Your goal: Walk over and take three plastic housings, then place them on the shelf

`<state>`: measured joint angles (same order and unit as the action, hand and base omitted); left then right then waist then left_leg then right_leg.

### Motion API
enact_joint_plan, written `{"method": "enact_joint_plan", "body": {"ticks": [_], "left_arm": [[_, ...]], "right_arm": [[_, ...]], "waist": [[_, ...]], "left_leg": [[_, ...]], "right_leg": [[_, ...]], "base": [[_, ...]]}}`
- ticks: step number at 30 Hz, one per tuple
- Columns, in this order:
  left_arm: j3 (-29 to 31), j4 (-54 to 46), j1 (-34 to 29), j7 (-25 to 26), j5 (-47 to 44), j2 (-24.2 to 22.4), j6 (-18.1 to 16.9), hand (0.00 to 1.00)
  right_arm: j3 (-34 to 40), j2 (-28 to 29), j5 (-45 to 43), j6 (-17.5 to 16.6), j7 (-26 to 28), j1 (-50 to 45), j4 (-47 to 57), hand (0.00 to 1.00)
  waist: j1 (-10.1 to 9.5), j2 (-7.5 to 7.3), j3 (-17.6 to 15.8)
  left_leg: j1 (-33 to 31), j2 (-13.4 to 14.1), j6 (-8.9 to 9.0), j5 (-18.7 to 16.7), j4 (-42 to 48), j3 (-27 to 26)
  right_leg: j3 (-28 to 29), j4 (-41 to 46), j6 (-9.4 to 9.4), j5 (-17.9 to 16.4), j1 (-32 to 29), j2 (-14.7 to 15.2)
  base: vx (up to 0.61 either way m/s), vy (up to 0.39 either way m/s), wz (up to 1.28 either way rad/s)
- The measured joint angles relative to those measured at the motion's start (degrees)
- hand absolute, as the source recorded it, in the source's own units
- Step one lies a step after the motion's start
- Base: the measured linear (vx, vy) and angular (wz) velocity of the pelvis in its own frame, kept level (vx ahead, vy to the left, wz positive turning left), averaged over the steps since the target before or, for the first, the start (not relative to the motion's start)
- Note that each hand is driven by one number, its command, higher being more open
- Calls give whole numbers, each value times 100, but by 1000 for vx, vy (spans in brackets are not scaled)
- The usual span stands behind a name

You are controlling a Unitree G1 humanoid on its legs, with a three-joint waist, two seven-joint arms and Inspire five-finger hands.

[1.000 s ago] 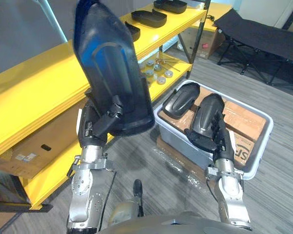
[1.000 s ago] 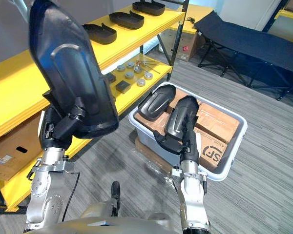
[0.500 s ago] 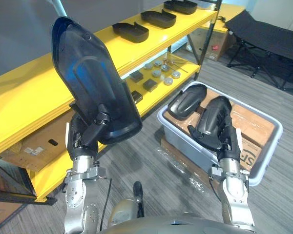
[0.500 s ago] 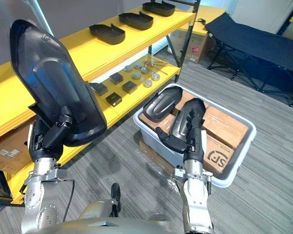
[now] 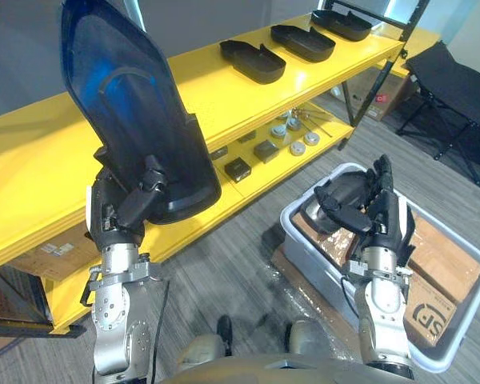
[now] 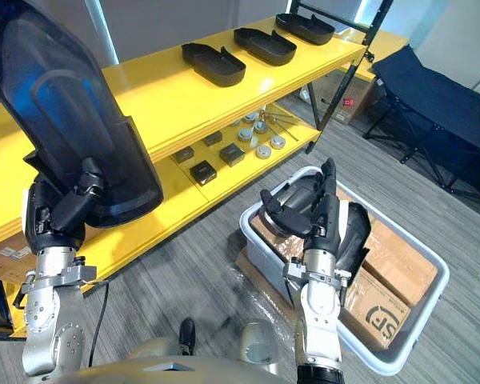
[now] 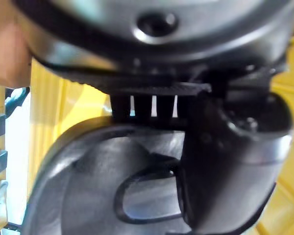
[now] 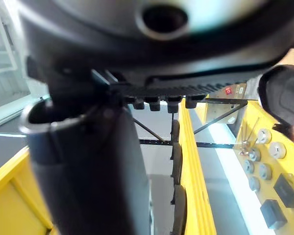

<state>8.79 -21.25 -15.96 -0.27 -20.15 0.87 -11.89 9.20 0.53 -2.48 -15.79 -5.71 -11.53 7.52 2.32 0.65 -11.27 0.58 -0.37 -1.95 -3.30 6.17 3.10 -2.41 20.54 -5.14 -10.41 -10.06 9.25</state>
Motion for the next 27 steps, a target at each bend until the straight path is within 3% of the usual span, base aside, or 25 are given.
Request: {"method": "enact_joint_plan", "body": {"ticks": [2,3,4,5,7,10,11,19,27], "left_arm": [[-13,-6,-94,37,-2,-3,-1,0],[0,-37,-176,84,0,15,-2,0],[33,-31,-256,133,-1,-15,-36,0],[-2,-12,-347,185,-3,-147,-11,0],[-26,-18,-442,155,-1,-236,-8,0],[-26,-19,-443,66,0,-331,-3,0],[-23,-28,-441,20,-2,-330,-3,0],[5,-72,-440,-51,31,-305,2,0],[-340,-73,-481,-475,675,-32,90,0]], "right_arm": [[-34,-37,-242,-34,175,-118,315,100],[-75,-50,-366,-77,292,-116,410,100],[-83,-141,-493,-174,424,-46,453,100],[-64,-366,-573,-176,476,96,461,100],[46,-550,-610,-92,532,285,439,100],[385,-547,-802,33,567,270,432,100],[492,-476,-880,36,566,210,430,100],[525,-15,-919,31,518,111,430,100],[17,222,-785,32,161,-125,434,100]], "waist": [[-47,-117,61],[-62,-259,151],[-120,-386,247],[-134,-159,278],[-138,-22,284],[-75,44,288],[-71,44,288],[-77,-30,285],[-69,-107,305]], "left_leg": [[83,-69,156,-249,219,183],[106,-146,241,-363,291,222],[103,-172,358,-557,437,238],[-21,127,460,-652,635,-2],[-44,377,566,-631,650,-318],[109,621,609,-419,348,-1282],[206,609,593,-287,188,-1528],[356,369,537,-74,-259,-1531],[513,320,532,72,-653,-1686]], "right_leg": [[-67,-378,56,381,267,74],[-145,-537,84,623,460,135],[-444,-830,-159,819,749,239],[-735,-1064,-31,907,957,25],[-1002,-1376,33,915,1220,-125],[-1469,-1607,50,912,1592,-149],[-1535,-1607,53,909,1659,-108],[-1626,-1679,36,921,1719,71],[-1548,-1782,35,921,1726,73]], "base": [[227,-215,52],[414,-409,47],[391,-403,65],[327,-353,63],[182,-192,66],[195,-130,79],[132,-24,48],[52,51,15],[-32,3,-5]]}}
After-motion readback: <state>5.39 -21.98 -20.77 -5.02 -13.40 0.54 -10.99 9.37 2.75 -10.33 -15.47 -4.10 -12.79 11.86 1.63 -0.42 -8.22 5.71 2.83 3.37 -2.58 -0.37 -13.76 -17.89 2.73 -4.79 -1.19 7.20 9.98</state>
